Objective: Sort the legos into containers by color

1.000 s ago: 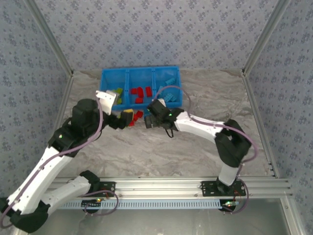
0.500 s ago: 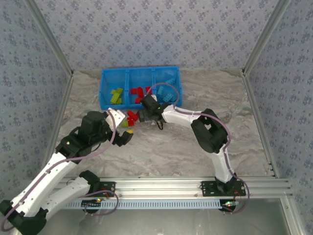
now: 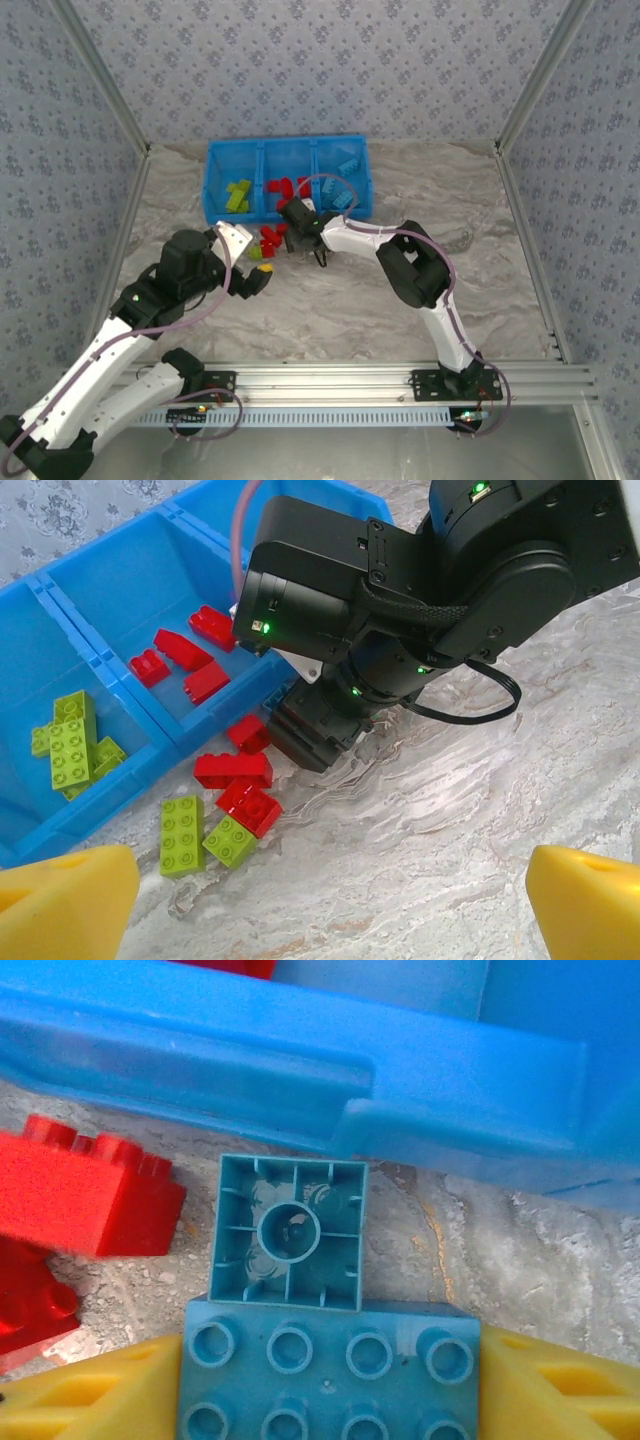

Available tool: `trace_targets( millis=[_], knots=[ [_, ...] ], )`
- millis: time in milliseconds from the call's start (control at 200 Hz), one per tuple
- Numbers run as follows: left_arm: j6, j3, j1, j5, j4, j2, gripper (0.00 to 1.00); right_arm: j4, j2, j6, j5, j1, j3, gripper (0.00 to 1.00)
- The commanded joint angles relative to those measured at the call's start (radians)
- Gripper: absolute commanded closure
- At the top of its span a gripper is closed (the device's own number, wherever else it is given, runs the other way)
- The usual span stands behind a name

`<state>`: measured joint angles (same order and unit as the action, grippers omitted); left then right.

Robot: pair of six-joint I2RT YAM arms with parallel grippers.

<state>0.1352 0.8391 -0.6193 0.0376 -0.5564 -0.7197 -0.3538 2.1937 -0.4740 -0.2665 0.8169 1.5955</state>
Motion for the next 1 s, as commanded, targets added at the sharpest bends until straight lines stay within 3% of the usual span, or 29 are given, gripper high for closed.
trace_targets(
  millis=[0,120,270,355,460,525,730,994],
  knots=[
    [-0.025,-0.012,-0.002,0.022,0.049,0.014,0.01,-0.031,-0.009,-0.014,-0.039,0.003,-0.02,0.36],
    [-0.027,-0.002,-0.001,0.024,0.053,0.011,0.01,0.001,-0.091,-0.022,-0.043,0.001,-0.096,0.46],
    [-0.089,0.006,-0.001,0.014,0.084,0.02,0.01,0.045,-0.302,-0.019,-0.095,0.009,-0.237,0.49],
    [-0.202,0.006,-0.001,-0.047,0.126,0.015,0.01,0.06,-0.431,0.005,-0.155,0.005,-0.304,0.49],
    [-0.454,0.028,0.004,-0.231,0.1,-0.025,0.01,0.107,-0.532,0.073,-0.176,-0.051,-0.336,0.48],
    [-0.586,0.053,0.033,-0.278,0.035,-0.069,0.02,0.107,-0.504,0.104,-0.146,-0.123,-0.289,0.48],
    [-0.793,0.015,0.107,-0.202,0.019,-0.132,0.04,0.076,-0.288,0.185,-0.053,-0.262,-0.043,0.44],
    [-0.981,0.0,0.112,-0.219,-0.029,-0.202,0.05,0.036,-0.138,0.199,0.027,-0.302,0.15,0.19]
  ],
)
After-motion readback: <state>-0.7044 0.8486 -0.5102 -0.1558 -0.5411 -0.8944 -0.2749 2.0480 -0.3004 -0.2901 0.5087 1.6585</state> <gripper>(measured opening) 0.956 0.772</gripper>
